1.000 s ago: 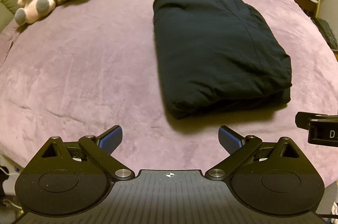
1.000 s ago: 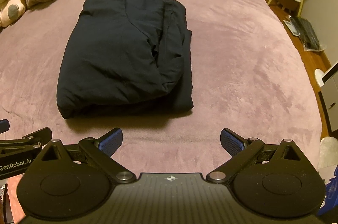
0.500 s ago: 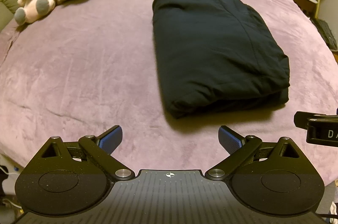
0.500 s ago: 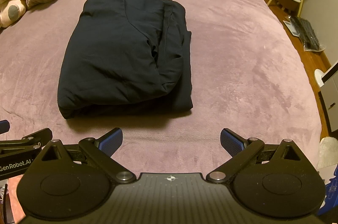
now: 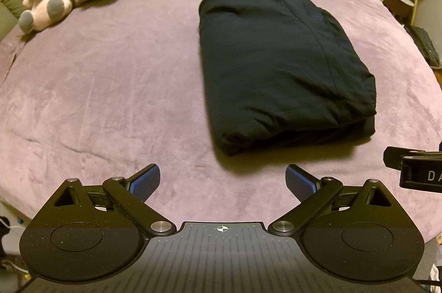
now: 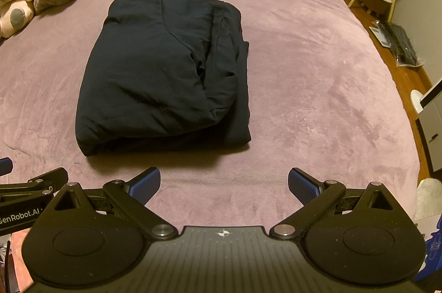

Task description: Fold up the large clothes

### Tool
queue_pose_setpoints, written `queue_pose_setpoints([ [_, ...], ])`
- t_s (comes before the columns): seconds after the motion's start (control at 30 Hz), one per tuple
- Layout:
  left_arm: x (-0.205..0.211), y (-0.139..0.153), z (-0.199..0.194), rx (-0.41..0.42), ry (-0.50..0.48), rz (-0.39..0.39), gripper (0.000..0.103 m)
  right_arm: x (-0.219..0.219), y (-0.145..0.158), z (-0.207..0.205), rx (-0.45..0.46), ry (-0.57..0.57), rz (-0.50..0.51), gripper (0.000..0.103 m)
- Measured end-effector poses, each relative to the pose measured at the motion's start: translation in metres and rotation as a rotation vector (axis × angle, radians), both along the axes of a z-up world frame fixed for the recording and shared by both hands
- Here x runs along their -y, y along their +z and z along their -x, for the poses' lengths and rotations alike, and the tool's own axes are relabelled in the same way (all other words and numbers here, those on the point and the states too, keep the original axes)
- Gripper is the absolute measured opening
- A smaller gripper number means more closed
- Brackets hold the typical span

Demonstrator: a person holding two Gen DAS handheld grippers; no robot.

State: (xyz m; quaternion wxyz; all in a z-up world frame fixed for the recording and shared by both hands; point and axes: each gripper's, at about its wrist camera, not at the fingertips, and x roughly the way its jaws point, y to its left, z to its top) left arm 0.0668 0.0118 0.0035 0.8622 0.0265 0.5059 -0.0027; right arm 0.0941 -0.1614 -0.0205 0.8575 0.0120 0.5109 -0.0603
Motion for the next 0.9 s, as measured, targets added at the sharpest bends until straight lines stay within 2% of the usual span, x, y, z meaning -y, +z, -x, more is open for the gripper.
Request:
queue_pose_setpoints([
  [0.9,-0.0028,-0.0007,0.0018,0.007,0.004,0.015,0.1,-0.0045,0.0032,0.0063,0.033,-0.007,0.013,0.099],
])
